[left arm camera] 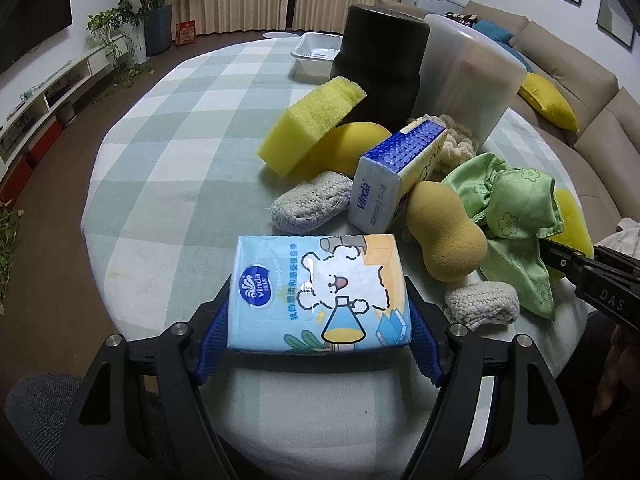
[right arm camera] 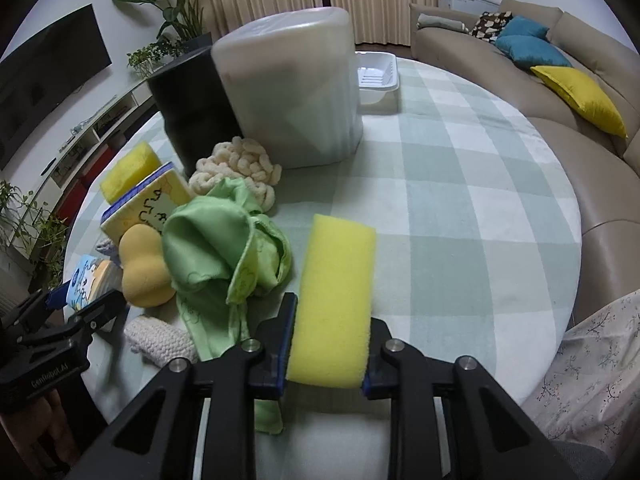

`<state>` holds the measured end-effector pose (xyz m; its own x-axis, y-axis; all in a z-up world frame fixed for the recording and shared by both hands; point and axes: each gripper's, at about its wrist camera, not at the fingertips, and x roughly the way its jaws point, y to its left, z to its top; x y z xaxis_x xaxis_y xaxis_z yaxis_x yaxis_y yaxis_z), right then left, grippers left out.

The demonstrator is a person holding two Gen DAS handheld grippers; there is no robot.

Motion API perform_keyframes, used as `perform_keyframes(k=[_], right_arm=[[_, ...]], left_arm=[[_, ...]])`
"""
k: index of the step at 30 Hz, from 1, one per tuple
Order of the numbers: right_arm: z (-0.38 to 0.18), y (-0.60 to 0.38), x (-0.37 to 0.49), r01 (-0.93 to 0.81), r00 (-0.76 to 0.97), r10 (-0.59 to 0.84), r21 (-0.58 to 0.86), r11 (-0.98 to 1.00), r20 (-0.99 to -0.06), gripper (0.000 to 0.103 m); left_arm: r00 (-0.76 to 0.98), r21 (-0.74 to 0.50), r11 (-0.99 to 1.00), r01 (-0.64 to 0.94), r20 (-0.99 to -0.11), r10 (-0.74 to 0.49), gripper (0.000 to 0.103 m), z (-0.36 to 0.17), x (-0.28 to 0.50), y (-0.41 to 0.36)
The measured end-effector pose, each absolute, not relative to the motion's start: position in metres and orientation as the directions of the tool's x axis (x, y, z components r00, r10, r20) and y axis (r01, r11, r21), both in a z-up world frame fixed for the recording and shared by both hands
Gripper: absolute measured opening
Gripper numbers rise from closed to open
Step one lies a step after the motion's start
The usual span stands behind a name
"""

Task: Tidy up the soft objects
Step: 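Grasp the bear tissue pack with the left tool while the right tool grasps the yellow sponge, then carry the tissue pack and sponge over the white plastic tray with both tools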

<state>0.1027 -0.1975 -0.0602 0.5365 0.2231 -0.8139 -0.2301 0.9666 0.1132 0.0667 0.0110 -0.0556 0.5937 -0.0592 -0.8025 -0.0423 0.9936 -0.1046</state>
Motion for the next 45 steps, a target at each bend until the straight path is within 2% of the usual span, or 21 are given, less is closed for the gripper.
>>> perform_keyframes(k=[15,26,35,45], right_arm=[[-0.043,-0.218,0.082,-0.221,0.558,0.207,0.096,0.97,-0.803,0.027],[-0.018,-0.267,0.099,-0.12,0.595,0.11,0.048,0.992,-0.797,0.027],[0.022,-0.353,0.142,0.04,0.645,-0.006,0.026,0.999,-0.764,0.027],[0.09,-0.441,0.25,0.171,0.689,-0.138,-0.026,0.985,-0.711,0.027]], left_arm=[[0.592,-0.122,0.991,-0.058,-0.803,-0.064,0.073,-0.033,0.059,0.039],[0.629,-0.089,0.981,-0.173,-0.777,0.041,0.073,-0.005,0.091,0.122],[0.693,-0.009,0.972,-0.236,-0.703,0.162,0.073,0.047,0.14,0.19],[0.772,0.055,0.982,-0.182,-0.61,0.178,0.073,0.124,0.227,0.197]])
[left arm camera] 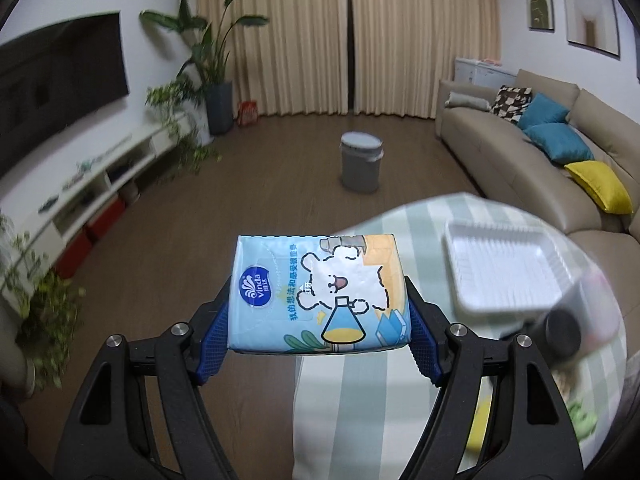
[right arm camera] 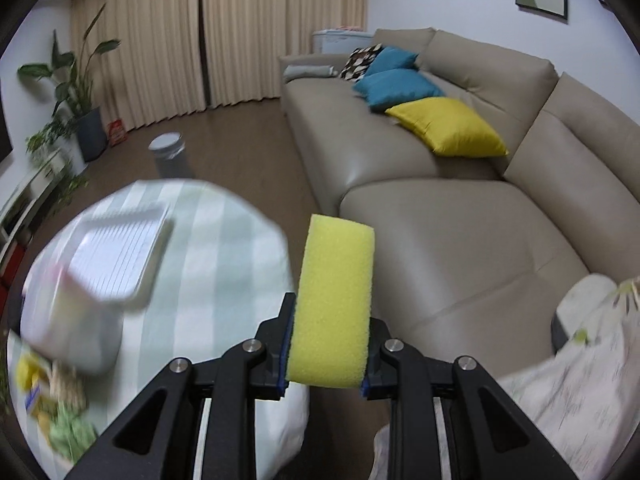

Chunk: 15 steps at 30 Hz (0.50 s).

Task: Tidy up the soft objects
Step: 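Carry the tissue pack and sponge over the white plastic tray with both tools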

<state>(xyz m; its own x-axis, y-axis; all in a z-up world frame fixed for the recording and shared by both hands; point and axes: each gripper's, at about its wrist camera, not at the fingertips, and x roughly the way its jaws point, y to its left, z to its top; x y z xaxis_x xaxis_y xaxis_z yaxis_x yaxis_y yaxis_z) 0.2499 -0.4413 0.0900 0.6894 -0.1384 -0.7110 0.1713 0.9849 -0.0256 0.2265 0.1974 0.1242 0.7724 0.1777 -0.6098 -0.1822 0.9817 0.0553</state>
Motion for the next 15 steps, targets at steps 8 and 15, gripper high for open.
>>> perform_keyframes(k=[8,15], right_arm=[[0.149,-0.453,0.358,0.191,0.716,-0.217,-0.113,0.975,-0.663,0.027],[0.166,-0.389,0.437,0.02,0.734,-0.112,-0.144,0.989,-0.67,0.027]], left_arm=[[0.8,0.116,0.993,-0.033,-0.593,0.096,0.073,0.158,0.309,0.159],[0.744,0.196,0.966,0.171,-0.669,0.004,0.073,0.123,0.371,0.081]])
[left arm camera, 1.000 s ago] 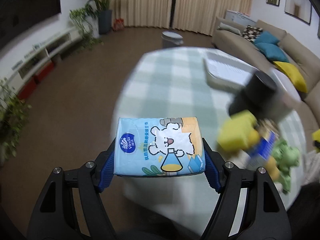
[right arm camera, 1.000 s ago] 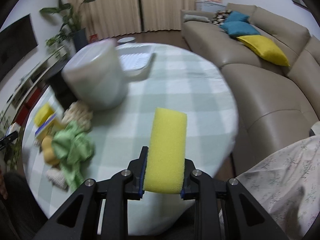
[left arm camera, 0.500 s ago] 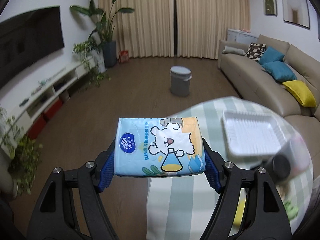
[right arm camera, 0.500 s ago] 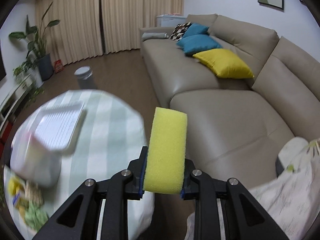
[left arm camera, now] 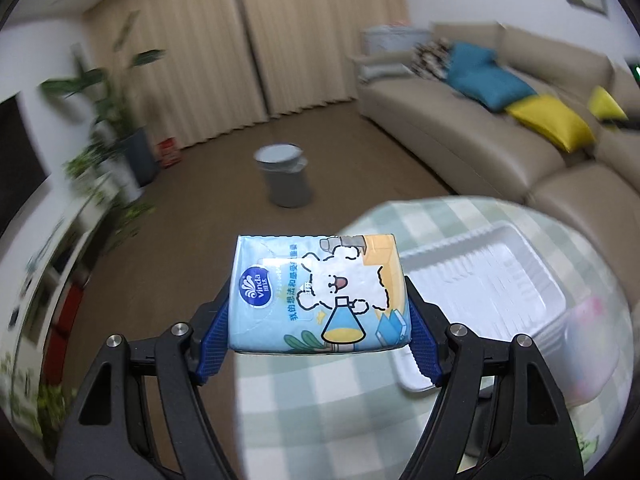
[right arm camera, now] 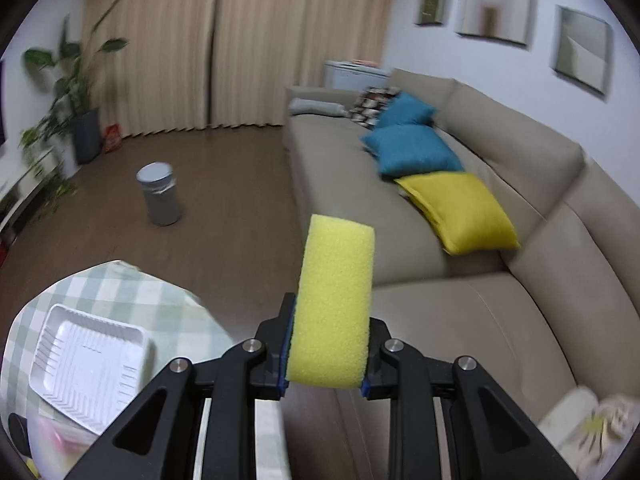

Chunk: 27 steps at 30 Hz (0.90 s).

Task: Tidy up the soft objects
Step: 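Carry the tissue pack and sponge over the white plastic tray with both tools, then release the tissue pack into the tray while the right tool releases the sponge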

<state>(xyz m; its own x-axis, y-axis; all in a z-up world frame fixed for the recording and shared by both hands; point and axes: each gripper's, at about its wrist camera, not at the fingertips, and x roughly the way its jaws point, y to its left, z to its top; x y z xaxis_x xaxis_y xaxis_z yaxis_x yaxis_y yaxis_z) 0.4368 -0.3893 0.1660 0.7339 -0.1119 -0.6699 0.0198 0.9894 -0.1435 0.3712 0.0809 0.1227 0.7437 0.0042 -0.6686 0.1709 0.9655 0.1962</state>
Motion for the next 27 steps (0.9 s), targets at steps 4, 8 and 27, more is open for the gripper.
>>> perform_keyframes(k=[4,8,27], right_arm=[[0.136,-0.319,0.461,-0.188,0.686,0.029,-0.139,0.972,-0.727,0.027],[0.083,-0.253,0.468,-0.374,0.591,0.092,-0.171,0.912,-0.801,0.027],[-0.055,-0.151,0.454,-0.683,0.314,0.106,-0.147,0.715,-0.943,0.027]], left_arm=[[0.676,0.195,0.937,0.291,-0.735,-0.057,0.073,0.082,0.403,0.037],[0.64,0.209,0.918,0.337,-0.766,-0.06,0.073,0.048,0.419,0.019],[0.478,0.122,0.898,0.423,-0.872,-0.107,0.073,-0.029,0.445,-0.003]])
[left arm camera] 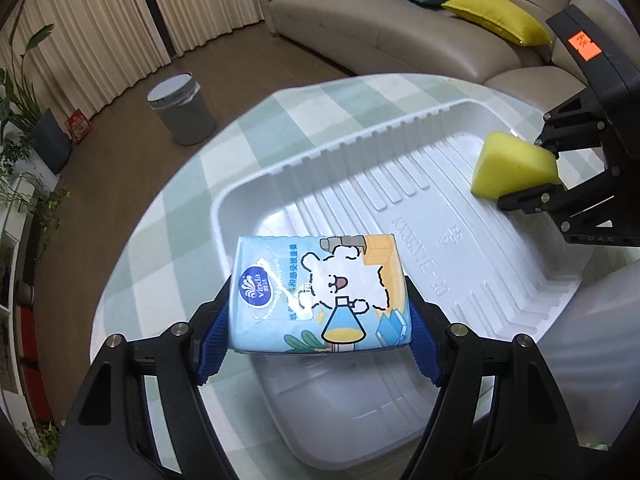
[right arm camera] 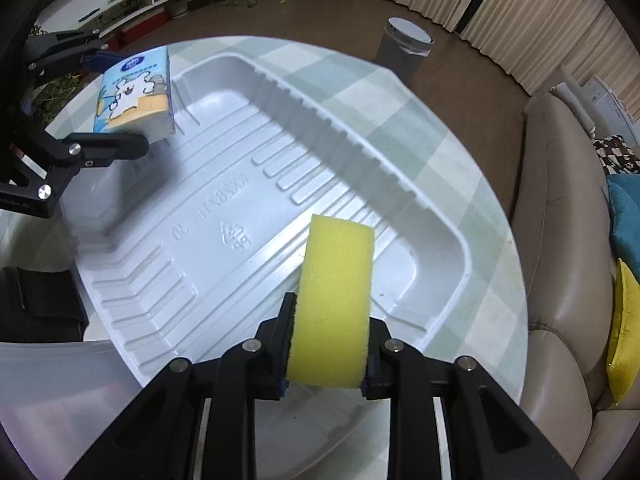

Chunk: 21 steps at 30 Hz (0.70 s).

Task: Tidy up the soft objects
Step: 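Release the tissue pack into the tray while the right tool releases the sponge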

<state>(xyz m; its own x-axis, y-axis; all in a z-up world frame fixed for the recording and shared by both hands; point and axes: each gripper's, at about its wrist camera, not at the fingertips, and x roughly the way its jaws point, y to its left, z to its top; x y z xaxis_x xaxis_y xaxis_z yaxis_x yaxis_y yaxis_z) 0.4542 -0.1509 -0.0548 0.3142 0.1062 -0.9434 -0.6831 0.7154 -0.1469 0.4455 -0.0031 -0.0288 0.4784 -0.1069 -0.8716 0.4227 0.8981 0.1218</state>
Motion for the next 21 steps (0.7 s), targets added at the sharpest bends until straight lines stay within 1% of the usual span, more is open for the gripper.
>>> perform_keyframes(k=[12,15,17,21], right_arm=[[-0.057,-0.159,0.449,-0.668,0.335,0.137,-0.132,0.732,-0.932,0.027],[-0.054,-0.163,0.446,-0.662,0.346,0.145,-0.132,0.738,-0.927,0.034],[-0.052,-0.164,0.444,-0.662,0.351,0.15,-0.132,0.738,-0.924,0.041],[-0.048,-0.166,0.441,-0.661,0.366,0.154,-0.14,0.738,-0.918,0.043]], left_arm=[[0.448,0.13,0.902,0.411,-0.891,-0.076,0.075,-0.048,0.446,-0.009],[0.439,0.131,0.902,0.412,-0.896,-0.07,0.075,-0.052,0.446,-0.009],[0.446,0.128,0.905,0.407,-0.892,-0.074,0.075,-0.052,0.446,-0.009],[0.447,0.113,0.913,0.391,-0.891,-0.081,0.075,-0.05,0.447,-0.007]])
